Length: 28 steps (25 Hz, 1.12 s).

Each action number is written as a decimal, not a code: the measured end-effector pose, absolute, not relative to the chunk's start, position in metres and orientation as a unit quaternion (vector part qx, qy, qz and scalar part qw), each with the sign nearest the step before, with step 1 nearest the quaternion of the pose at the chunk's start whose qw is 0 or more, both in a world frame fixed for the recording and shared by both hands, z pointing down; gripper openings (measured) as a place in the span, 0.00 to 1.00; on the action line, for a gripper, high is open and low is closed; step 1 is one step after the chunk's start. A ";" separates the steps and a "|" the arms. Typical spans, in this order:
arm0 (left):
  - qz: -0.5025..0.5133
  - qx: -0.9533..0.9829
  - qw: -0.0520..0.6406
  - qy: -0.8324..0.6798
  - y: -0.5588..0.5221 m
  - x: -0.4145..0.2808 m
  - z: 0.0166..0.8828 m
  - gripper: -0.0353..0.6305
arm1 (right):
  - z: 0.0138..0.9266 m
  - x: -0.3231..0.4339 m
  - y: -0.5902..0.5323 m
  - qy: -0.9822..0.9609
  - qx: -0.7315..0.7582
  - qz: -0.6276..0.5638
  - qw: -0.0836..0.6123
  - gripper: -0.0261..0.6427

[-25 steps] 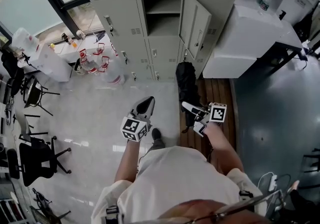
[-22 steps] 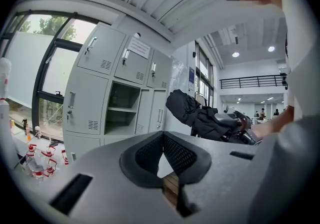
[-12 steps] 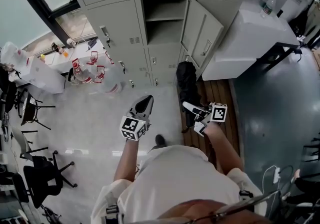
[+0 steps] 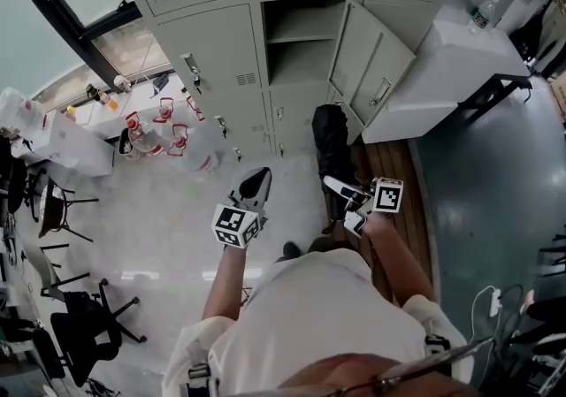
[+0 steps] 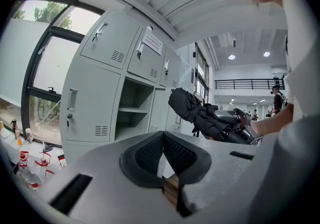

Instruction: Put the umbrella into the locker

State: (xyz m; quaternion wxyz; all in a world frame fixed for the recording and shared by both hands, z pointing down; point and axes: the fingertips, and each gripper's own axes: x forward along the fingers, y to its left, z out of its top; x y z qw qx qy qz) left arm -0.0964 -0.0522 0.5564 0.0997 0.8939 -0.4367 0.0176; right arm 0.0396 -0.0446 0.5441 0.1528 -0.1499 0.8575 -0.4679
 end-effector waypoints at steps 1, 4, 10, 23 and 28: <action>0.017 0.894 0.101 -0.436 -0.055 -0.098 0.557 0.06 | 0.545 0.038 -0.048 0.860 -0.158 -0.462 0.145 0.39; 0.018 0.893 0.107 -0.436 -0.063 -0.101 0.562 0.06 | 0.549 0.034 -0.060 0.859 -0.178 -0.460 0.139 0.39; 0.023 0.889 0.110 -0.444 -0.084 -0.106 0.569 0.06 | 0.557 0.035 -0.102 0.859 -0.204 -0.447 0.141 0.39; 0.033 0.888 0.112 -0.445 -0.170 -0.084 0.567 0.06 | 0.557 0.036 -0.230 0.897 -0.318 -0.303 0.049 0.38; 0.035 0.884 0.104 -0.455 -0.201 -0.079 0.560 0.06 | 0.557 0.042 -0.278 0.900 -0.365 -0.239 -0.007 0.37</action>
